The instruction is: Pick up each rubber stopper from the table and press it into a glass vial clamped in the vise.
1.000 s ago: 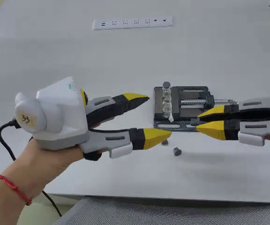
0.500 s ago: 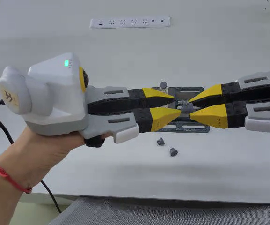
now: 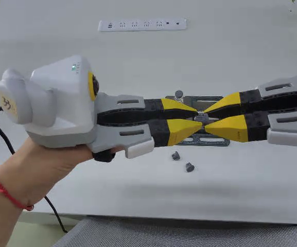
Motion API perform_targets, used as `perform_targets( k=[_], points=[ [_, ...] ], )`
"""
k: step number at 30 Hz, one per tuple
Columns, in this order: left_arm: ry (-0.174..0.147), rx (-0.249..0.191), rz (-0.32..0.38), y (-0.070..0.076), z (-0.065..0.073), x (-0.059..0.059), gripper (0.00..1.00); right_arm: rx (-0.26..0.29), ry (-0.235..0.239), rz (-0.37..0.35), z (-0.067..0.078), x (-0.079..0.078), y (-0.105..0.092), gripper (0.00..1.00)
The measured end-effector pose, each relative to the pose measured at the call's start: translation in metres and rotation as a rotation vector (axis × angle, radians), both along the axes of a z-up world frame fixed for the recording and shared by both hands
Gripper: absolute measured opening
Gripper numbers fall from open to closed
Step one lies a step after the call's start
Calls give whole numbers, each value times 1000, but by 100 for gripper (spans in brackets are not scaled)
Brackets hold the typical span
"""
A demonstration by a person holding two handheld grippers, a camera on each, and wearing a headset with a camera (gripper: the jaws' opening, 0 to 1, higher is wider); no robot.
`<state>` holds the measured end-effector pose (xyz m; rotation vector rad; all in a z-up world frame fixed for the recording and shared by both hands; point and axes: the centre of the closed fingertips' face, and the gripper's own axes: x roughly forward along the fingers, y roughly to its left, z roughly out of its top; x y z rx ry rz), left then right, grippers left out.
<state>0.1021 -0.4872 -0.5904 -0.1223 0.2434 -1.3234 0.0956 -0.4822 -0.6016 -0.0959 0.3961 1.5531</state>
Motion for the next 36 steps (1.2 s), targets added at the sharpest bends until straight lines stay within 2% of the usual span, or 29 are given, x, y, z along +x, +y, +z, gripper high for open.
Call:
perform_targets(
  k=[6,17,18,22,30,36],
  points=[
    [-3,-1,-13,-1,2,-3,5,1,-2,7,3,-3,2,7],
    [71,-76,-23,6,10,-4,4,21,-9,26,12,-5,6,8],
    [86,-85,-25,6,11,-5,4,21,-8,30,13,-6,6,8],
    [105,-104,-30,8,12,-6,4,23,-10,40,15,-7,7,7],
    [122,-136,-35,9,15,-8,4,29,-8,48,19,-9,8,7],
    [113,-142,-29,9,15,-7,4,12,-11,46,20,-8,8,6]
  ],
)
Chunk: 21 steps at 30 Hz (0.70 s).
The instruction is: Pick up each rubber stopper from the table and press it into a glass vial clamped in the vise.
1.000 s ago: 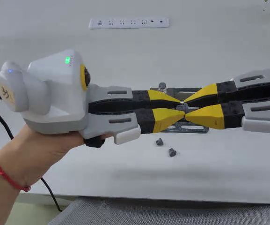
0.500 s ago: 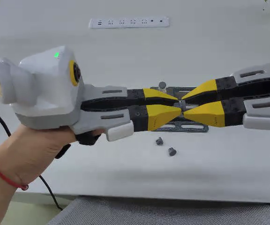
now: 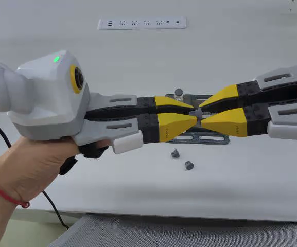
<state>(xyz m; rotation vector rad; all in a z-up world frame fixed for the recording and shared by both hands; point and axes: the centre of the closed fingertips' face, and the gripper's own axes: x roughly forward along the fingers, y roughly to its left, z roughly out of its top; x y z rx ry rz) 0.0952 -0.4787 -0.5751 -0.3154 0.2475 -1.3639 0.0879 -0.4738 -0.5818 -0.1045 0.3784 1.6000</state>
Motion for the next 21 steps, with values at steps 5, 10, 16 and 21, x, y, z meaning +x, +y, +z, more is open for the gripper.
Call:
perform_targets(
  k=[5,10,16,21],
  points=[
    [-6,1,13,0,-2,1,4,-22,0,5,-2,1,0,6],
    [-15,-2,31,2,-2,2,5,-30,5,4,-4,5,1,6],
    [-26,-30,50,4,4,4,8,-73,3,8,-12,8,2,6],
    [-42,-8,76,11,1,7,12,-99,12,1,-15,15,0,6]
  ],
)
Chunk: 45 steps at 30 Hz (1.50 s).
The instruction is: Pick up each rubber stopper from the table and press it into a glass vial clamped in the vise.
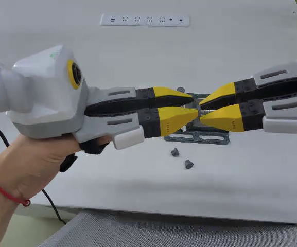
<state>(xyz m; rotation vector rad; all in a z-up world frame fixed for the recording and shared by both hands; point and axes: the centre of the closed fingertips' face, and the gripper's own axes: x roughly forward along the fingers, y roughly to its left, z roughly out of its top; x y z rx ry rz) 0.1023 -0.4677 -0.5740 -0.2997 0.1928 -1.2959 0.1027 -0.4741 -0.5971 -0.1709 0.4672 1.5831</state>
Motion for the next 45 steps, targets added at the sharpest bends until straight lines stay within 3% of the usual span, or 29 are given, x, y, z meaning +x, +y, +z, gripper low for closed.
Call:
perform_targets(
  k=[5,10,23,28,35,41,45],
  points=[
    [-3,34,44,13,-9,4,15,-49,-4,-11,-4,11,-2,6],
    [-18,99,85,25,-22,9,22,-106,-13,-20,-9,27,-3,6],
    [-44,203,180,50,-51,19,39,-325,-76,8,-35,68,-2,6],
    [-32,222,210,57,-60,24,48,-417,-104,34,-48,81,2,6],
    [-39,251,240,66,-70,30,56,-549,-149,88,-65,99,9,6],
    [-42,273,283,74,-81,37,70,-681,-186,142,-85,114,10,6],
    [-43,284,297,77,-87,39,74,-743,-185,173,-99,118,12,6]
  ],
)
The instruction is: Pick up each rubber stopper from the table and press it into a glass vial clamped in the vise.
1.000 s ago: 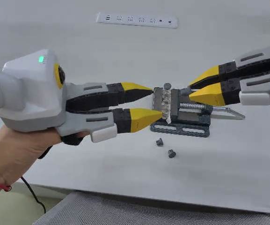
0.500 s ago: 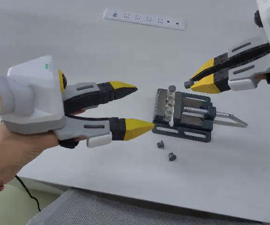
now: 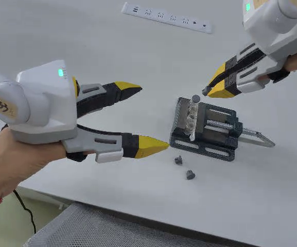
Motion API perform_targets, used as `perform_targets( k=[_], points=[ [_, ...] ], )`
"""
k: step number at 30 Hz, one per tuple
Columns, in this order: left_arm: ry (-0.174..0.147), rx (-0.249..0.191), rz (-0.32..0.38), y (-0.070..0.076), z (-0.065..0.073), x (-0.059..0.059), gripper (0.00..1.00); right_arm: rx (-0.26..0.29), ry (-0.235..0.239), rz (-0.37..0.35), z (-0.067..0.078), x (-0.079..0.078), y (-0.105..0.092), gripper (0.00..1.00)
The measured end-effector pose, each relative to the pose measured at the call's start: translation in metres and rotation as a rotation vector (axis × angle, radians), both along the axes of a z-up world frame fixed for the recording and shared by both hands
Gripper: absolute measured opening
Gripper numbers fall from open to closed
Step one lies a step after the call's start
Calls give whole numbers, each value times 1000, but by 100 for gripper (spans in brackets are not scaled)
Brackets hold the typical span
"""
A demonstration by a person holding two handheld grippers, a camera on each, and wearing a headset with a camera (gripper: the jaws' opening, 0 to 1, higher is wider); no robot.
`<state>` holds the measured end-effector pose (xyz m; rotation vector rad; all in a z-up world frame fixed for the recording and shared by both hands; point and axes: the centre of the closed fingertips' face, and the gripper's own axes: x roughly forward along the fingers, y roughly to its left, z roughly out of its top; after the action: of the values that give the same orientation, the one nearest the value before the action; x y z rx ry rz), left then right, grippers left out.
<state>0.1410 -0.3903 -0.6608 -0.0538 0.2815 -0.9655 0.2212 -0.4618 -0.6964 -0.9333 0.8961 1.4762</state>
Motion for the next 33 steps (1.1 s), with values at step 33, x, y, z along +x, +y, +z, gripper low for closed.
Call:
perform_targets(
  k=[33],
  points=[
    [11,5,19,5,-26,1,92,-238,21,-19,-65,14,-2,6]
  ],
)
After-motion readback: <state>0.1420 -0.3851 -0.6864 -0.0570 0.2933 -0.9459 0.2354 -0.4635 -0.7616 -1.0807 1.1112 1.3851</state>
